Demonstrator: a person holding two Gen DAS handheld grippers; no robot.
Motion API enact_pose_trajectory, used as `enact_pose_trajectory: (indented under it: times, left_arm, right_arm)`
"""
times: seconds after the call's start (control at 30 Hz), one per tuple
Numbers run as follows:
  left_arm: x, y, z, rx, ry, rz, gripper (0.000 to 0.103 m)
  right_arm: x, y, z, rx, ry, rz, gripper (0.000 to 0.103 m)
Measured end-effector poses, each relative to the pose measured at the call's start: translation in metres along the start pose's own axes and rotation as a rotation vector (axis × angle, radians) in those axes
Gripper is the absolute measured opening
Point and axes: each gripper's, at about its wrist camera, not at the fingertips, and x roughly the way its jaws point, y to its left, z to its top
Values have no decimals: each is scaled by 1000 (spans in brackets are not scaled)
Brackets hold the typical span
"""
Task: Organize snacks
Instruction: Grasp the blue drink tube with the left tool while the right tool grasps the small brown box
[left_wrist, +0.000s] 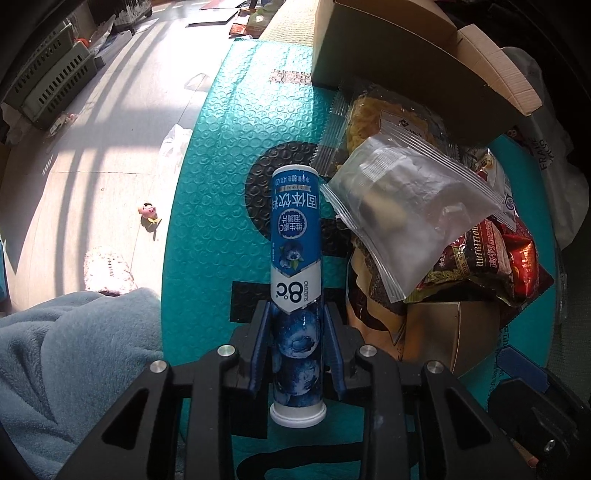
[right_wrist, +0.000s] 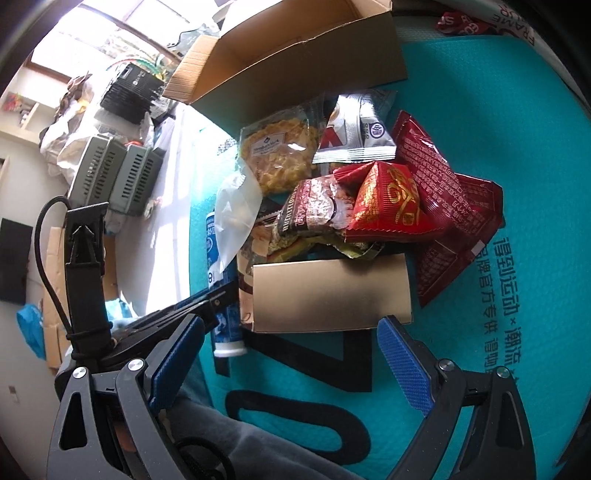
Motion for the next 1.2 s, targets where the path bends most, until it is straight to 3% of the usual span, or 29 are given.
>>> enact_pose_trajectory:
  times: [0.1, 0.33, 0.47, 0.63, 0.83, 0.9, 1.03, 1.07, 1.13, 1.2]
  left_arm:
    - [1, 2, 2, -11, 0, -20, 28]
    - [3, 7, 0, -2, -11, -27, 28]
    - [2, 7, 0, -5, -11, -35, 28]
    - [0, 12, 0, -17, -10, -44, 28]
    - [1, 9, 0, -3, -14, -34, 28]
    - [1, 6, 0, 6, -14, -30, 28]
    - [1, 4, -1, 19, -14, -26, 28]
    - [2, 5, -1, 20, -15, -27, 28]
    - [2, 5, -1, 15, -20, -29, 28]
    - [0, 6, -2, 14, -28, -28, 28]
  right_arm:
    - [5, -2, 6, 54, -6, 27, 96]
    - [4, -10, 10, 139, 11, -54, 96]
    - [7, -17, 9, 200, 12, -36, 97]
    - [11, -16, 22, 231, -30, -84, 101]
    - [20, -13, 29, 220, -21, -172, 101]
    - [29, -15, 28, 226, 7, -157, 101]
    - [49, -24, 18, 272, 93, -105, 85]
    - [48, -21, 16, 244, 76, -123, 84]
    - [43, -14, 12, 172, 60, -169, 65]
    - [40, -13, 7, 134, 56, -189, 56]
